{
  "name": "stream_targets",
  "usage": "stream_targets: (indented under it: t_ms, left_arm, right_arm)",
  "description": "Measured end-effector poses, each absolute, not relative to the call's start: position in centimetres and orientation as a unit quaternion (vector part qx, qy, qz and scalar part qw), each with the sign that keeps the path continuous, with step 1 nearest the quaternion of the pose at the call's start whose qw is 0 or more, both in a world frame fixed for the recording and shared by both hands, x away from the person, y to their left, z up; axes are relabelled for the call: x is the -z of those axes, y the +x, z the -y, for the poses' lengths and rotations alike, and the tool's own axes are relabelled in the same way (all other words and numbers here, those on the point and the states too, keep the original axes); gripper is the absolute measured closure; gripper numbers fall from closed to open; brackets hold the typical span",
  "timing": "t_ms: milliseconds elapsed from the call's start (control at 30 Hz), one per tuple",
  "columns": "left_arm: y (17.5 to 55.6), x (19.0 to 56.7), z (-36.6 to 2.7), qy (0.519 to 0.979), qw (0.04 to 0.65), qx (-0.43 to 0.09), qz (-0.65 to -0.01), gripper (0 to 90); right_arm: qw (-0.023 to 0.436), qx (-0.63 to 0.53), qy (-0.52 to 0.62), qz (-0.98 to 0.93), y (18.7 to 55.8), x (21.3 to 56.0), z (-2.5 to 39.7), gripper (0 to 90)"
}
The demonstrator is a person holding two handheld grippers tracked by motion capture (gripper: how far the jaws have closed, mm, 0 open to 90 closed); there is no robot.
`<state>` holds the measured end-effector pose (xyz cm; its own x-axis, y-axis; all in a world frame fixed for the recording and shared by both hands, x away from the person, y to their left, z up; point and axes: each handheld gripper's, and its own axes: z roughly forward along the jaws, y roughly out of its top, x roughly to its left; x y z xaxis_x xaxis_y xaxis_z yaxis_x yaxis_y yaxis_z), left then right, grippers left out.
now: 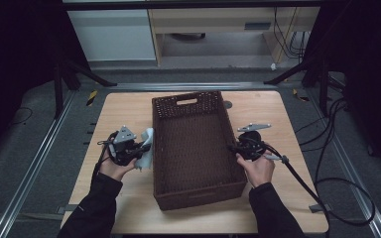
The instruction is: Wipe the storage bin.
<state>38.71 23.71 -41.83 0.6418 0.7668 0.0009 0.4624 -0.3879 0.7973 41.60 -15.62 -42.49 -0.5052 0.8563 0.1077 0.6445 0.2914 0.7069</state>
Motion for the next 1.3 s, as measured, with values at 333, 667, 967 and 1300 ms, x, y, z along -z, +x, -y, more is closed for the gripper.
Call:
stream_targets:
  t_ms: [333, 667, 967, 1300]
  left_arm:
    - [38.8, 46.6, -23.2, 0.839, 0.355, -0.138, -0.39, 81.9]
    - [38.3, 44.3, -23.7, 0.822, 0.386, -0.154, -0.389, 81.8]
    - [36.8, 42.1, -23.6, 0.818, 0.406, -0.179, -0.365, 81.8]
    - [36.3, 45.9, -22.7, 0.843, 0.366, -0.143, -0.368, 81.8]
  right_arm:
    - [0.163, -0.358, 0.471, -0.79, 42.1, 42.5, 15.6, 65.9]
    - [0.16, -0.375, 0.449, -0.795, 41.0, 41.2, 16.3, 57.5]
    - [0.143, -0.344, 0.446, -0.814, 40.7, 42.3, 16.1, 60.5]
    - [0.122, -0.364, 0.468, -0.796, 40.9, 42.5, 16.2, 72.6]
